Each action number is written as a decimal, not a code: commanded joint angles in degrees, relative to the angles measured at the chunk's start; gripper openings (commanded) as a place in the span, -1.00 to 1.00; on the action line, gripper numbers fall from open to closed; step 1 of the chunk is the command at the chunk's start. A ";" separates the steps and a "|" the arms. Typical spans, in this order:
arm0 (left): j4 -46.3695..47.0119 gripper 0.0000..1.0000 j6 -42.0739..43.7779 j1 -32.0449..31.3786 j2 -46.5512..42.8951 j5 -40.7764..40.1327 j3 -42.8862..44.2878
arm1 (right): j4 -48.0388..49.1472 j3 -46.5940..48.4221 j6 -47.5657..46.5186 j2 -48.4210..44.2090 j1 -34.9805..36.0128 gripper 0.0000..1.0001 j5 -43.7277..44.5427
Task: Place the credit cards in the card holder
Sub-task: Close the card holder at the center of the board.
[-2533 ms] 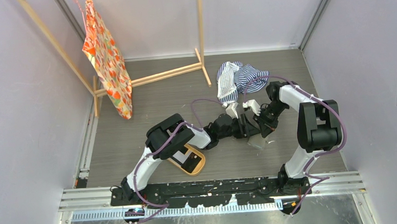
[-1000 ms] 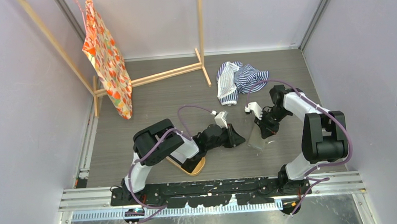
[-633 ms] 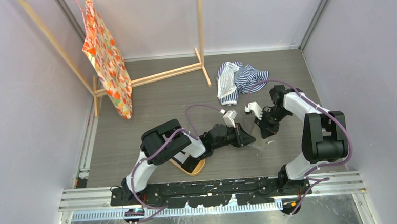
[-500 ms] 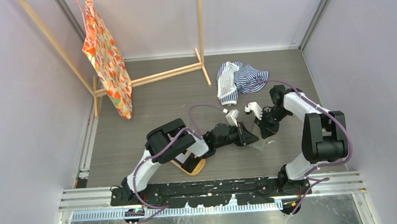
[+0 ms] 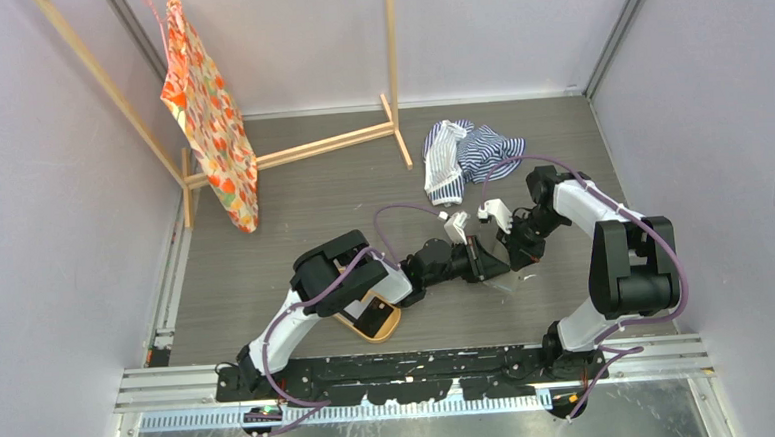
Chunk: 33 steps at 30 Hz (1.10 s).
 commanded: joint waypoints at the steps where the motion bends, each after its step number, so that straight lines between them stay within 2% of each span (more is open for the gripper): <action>1: 0.65 -0.77 -0.94 0.36 0.90 -0.99 1.61 | 4.10 -1.88 -1.48 2.33 0.39 -0.97 -0.82; 9: -2.97 -0.76 -1.81 0.61 1.00 -3.25 1.31 | 3.91 -1.76 -1.51 2.23 0.39 -0.97 -0.95; 20: -19.44 -0.76 -4.15 0.64 -0.64 -6.88 2.78 | 2.83 -1.07 -1.60 1.47 0.28 -0.97 -1.85; 26: -31.45 -0.78 -6.35 0.78 -0.78 -8.08 4.62 | 1.39 -0.15 -1.91 0.39 -0.35 -0.97 -3.58; 33: -36.89 -0.81 -7.66 1.05 -0.04 -8.01 4.54 | -0.88 1.24 -2.54 -0.09 -2.08 -0.96 -6.50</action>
